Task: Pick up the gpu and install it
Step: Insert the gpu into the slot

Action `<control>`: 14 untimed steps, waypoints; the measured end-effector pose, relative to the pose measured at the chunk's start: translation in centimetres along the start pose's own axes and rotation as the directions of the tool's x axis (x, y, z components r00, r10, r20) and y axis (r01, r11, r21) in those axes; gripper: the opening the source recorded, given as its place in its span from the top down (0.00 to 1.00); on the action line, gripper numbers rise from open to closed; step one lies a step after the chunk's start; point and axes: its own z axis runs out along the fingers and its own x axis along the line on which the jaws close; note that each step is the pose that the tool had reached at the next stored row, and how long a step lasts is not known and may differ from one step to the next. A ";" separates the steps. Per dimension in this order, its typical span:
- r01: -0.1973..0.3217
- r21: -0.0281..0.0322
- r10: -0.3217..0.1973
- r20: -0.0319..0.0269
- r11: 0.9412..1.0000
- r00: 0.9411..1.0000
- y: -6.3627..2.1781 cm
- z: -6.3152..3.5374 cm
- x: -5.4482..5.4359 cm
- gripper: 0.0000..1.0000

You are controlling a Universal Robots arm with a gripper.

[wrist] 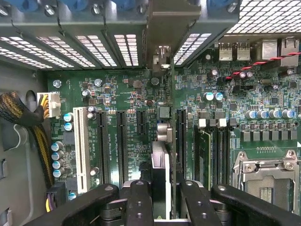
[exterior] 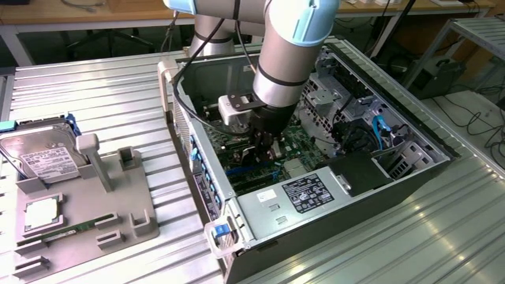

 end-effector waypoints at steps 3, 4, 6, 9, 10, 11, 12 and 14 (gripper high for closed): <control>0.000 0.000 0.000 0.000 1.000 1.000 0.00 0.19 0.0 0.72; 0.000 0.000 0.000 0.000 1.000 1.000 0.00 0.29 0.0 0.72; 0.000 0.000 0.000 0.000 1.000 1.000 -0.01 0.57 0.0 0.72; 0.000 -0.001 0.000 0.001 1.000 1.000 -0.02 1.06 0.0 0.72; 0.000 -0.001 0.000 0.001 1.000 1.000 -0.02 1.06 0.0 0.72; 0.000 -0.001 0.000 0.001 1.000 1.000 -0.02 1.06 0.0 0.72; 0.000 -0.001 0.000 0.001 1.000 1.000 -0.02 1.06 0.0 0.72; 0.000 -0.001 0.000 0.001 1.000 1.000 -0.02 1.06 0.0 0.72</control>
